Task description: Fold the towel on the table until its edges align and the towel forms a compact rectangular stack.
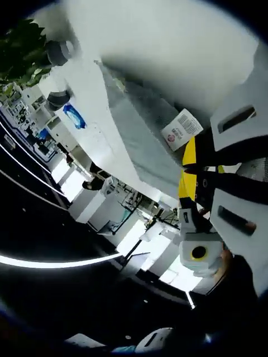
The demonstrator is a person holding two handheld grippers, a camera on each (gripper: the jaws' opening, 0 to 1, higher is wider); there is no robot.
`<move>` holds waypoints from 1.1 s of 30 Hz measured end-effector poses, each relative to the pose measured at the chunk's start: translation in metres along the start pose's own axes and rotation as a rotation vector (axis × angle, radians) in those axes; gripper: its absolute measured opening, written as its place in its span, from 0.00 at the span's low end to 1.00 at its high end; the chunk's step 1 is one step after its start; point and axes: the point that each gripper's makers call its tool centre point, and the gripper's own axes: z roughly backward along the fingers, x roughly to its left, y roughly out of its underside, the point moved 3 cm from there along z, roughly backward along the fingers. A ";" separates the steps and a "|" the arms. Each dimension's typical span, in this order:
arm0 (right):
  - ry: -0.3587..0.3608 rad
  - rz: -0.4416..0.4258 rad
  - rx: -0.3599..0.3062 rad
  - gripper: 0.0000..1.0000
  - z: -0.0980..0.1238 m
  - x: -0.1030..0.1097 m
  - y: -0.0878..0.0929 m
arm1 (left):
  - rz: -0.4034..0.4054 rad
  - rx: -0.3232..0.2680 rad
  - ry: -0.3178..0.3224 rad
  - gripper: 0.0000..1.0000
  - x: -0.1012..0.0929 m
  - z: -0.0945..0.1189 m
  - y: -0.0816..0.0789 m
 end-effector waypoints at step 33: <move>0.027 -0.129 0.073 0.04 -0.015 -0.034 -0.008 | 0.020 0.015 -0.181 0.02 0.052 0.028 0.017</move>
